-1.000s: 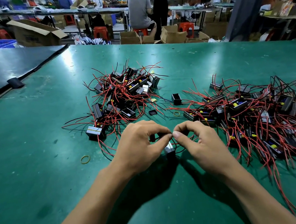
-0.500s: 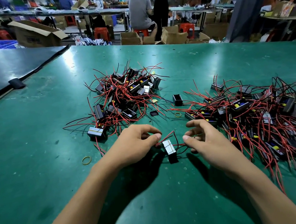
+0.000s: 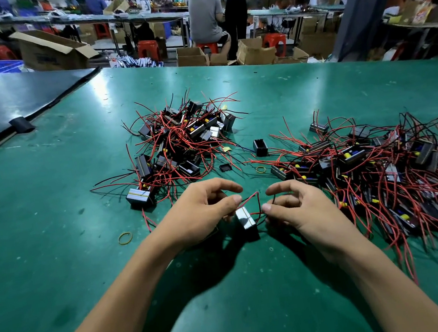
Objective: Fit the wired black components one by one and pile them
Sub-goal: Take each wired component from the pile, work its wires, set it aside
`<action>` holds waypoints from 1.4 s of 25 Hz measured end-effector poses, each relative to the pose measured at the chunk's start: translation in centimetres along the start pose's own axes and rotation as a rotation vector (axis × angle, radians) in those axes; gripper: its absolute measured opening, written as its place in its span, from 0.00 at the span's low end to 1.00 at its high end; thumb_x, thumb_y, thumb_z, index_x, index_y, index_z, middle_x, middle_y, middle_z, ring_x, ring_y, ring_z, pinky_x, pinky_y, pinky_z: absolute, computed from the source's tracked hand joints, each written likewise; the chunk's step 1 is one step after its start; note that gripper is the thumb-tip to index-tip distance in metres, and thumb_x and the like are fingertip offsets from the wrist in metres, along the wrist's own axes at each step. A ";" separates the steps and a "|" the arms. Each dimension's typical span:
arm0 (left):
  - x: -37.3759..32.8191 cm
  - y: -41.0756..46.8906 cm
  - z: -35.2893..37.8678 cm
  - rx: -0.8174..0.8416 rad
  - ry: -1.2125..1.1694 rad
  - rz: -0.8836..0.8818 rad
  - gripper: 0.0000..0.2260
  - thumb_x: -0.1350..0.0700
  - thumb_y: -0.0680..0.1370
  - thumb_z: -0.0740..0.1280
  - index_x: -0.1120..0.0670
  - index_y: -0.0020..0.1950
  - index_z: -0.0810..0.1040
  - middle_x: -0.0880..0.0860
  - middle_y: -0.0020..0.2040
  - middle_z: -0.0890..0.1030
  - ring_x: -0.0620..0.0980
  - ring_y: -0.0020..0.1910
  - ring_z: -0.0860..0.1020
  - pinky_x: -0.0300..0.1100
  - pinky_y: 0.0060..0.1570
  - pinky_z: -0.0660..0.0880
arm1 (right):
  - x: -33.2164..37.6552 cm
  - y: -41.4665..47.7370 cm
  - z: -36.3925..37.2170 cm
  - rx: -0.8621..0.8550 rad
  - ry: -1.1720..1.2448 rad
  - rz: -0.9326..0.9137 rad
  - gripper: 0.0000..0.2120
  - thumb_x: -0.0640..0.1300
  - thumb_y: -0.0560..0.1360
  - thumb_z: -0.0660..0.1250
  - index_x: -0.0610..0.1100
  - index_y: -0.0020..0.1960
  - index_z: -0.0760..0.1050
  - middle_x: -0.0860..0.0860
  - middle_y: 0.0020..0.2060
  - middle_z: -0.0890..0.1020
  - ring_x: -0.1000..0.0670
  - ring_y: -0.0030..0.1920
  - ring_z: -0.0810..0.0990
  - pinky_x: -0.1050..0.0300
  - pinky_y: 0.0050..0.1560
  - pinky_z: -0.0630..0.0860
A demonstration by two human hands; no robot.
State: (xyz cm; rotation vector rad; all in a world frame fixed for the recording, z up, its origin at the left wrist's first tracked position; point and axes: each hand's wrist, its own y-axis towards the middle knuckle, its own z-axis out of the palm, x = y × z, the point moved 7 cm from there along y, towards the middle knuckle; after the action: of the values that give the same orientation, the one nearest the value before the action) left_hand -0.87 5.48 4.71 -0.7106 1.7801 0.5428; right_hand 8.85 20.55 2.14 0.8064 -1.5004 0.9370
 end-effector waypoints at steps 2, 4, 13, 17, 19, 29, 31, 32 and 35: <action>0.0 -0.1 0.4 0.021 -0.026 0.003 0.07 0.58 0.79 0.68 0.57 0.55 0.81 0.47 0.31 0.80 0.44 0.31 0.76 0.31 0.34 0.71 | -0.1 0.1 0.3 -0.030 0.047 -0.021 0.11 0.34 0.73 0.74 0.39 0.53 0.77 0.47 0.36 0.85 0.51 0.35 0.81 0.62 0.34 0.78; -0.1 -0.3 0.6 0.040 -0.038 0.003 0.06 0.57 0.79 0.69 0.57 0.53 0.81 0.48 0.31 0.80 0.45 0.30 0.77 0.32 0.34 0.72 | -0.2 0.2 0.4 -0.049 0.084 -0.036 0.10 0.36 0.72 0.75 0.40 0.51 0.78 0.46 0.38 0.86 0.52 0.35 0.82 0.63 0.34 0.78; -0.9 -0.6 -2.0 -0.365 -0.155 0.115 0.01 0.61 0.77 0.70 0.58 0.47 0.82 0.51 0.36 0.83 0.43 0.34 0.78 0.31 0.38 0.75 | 0.7 0.0 -0.4 -0.164 0.079 -0.201 0.04 0.42 0.73 0.76 0.45 0.46 0.82 0.47 0.39 0.86 0.52 0.36 0.83 0.61 0.38 0.78; -1.3 -0.8 -1.3 -0.331 -0.191 0.173 0.06 0.63 0.76 0.71 0.54 0.50 0.83 0.55 0.40 0.84 0.43 0.36 0.79 0.35 0.42 0.77 | 1.5 -0.3 0.6 -0.102 0.031 -0.302 0.03 0.43 0.72 0.76 0.50 0.44 0.84 0.50 0.35 0.85 0.55 0.34 0.80 0.64 0.38 0.76; -1.5 -0.9 -1.4 -0.345 -0.172 0.191 0.06 0.61 0.75 0.72 0.51 0.48 0.84 0.54 0.42 0.85 0.43 0.38 0.80 0.39 0.44 0.77 | 1.8 -0.4 1.0 -0.063 0.036 -0.316 0.03 0.45 0.70 0.77 0.50 0.43 0.84 0.50 0.35 0.85 0.55 0.34 0.80 0.64 0.38 0.77; -3.0 -1.4 -0.5 -0.364 0.200 0.416 0.09 0.62 0.76 0.72 0.53 0.54 0.85 0.49 0.43 0.83 0.46 0.42 0.79 0.38 0.46 0.75 | 1.6 -0.3 1.5 -0.024 0.004 -0.324 0.01 0.40 0.75 0.73 0.43 0.45 0.84 0.47 0.36 0.85 0.53 0.32 0.79 0.63 0.37 0.75; -3.2 -1.4 -0.2 -0.371 0.230 0.423 0.08 0.61 0.76 0.71 0.55 0.54 0.85 0.49 0.44 0.83 0.47 0.46 0.80 0.43 0.50 0.76 | 1.7 -0.4 1.6 -0.011 0.008 -0.323 0.02 0.40 0.75 0.73 0.42 0.46 0.84 0.46 0.37 0.85 0.52 0.33 0.79 0.62 0.37 0.76; -3.3 -1.4 -0.1 -0.376 0.236 0.423 0.07 0.61 0.76 0.71 0.55 0.53 0.86 0.49 0.44 0.82 0.47 0.47 0.79 0.44 0.51 0.75 | 1.6 -0.4 1.7 -0.005 0.013 -0.319 0.02 0.40 0.75 0.73 0.42 0.46 0.84 0.46 0.37 0.85 0.52 0.33 0.80 0.62 0.38 0.77; -3.5 -1.8 0.0 -0.385 0.251 0.435 0.06 0.61 0.74 0.73 0.55 0.50 0.86 0.47 0.42 0.83 0.45 0.46 0.78 0.42 0.50 0.74 | 1.5 -0.4 1.7 -0.004 0.018 -0.304 0.03 0.39 0.75 0.73 0.40 0.47 0.84 0.46 0.37 0.85 0.52 0.32 0.80 0.62 0.37 0.77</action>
State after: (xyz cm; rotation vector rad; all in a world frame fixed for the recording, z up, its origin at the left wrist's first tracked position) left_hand 1.19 4.93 7.98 -0.6711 2.1063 1.1534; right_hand 8.22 18.85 3.57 0.9885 -1.3174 0.7115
